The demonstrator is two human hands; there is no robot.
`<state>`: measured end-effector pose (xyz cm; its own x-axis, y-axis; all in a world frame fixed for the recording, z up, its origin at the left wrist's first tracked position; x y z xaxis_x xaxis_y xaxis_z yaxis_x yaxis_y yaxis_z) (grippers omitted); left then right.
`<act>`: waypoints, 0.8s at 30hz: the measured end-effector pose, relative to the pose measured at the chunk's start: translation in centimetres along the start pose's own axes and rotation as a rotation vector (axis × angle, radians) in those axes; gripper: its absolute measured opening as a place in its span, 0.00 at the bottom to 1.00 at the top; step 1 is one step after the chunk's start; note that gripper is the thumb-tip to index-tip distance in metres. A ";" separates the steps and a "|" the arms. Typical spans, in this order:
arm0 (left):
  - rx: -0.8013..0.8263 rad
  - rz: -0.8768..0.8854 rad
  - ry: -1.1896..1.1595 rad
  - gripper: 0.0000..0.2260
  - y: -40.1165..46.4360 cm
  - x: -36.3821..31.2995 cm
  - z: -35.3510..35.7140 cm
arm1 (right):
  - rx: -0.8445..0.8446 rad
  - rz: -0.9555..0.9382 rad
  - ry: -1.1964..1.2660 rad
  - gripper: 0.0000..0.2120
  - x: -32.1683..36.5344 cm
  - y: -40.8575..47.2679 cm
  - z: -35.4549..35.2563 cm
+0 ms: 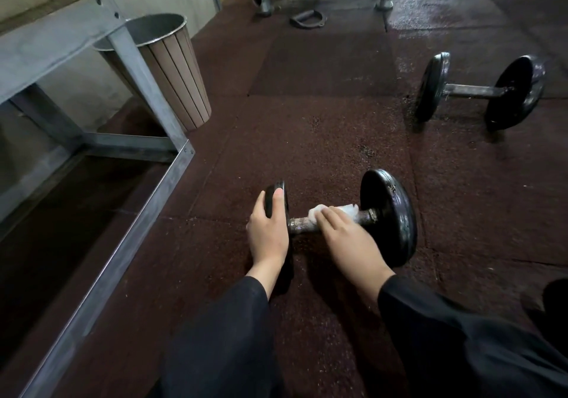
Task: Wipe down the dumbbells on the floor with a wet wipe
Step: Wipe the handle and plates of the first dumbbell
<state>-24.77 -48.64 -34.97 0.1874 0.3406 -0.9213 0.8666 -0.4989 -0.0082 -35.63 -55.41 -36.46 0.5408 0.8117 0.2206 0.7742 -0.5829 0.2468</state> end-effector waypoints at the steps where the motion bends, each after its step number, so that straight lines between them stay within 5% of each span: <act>1: -0.002 0.000 -0.003 0.24 0.0 0.0 0.0 | -0.001 0.034 -0.009 0.18 -0.3 -0.2 0.0; 17: -0.002 0.007 0.004 0.24 0.0 0.1 0.0 | 0.059 -0.028 -0.125 0.27 -0.3 -3.4 2.6; 24: -0.012 0.005 -0.014 0.23 -0.1 0.2 0.0 | -0.050 0.149 -0.113 0.26 -1.7 -4.4 2.7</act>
<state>-24.80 -48.54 -35.14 0.1852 0.3268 -0.9268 0.8711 -0.4910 0.0010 -39.08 -54.12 -40.48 0.6837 0.7138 0.1515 0.6672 -0.6956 0.2665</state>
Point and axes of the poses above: each hand's wrist, its own y-axis towards the middle knuckle, its own z-axis out of the palm, x = y × z, the point moved 2 cm from there along y, towards the middle knuckle, and after that the axes turned 6 degrees about z, right-handed, at the moved point
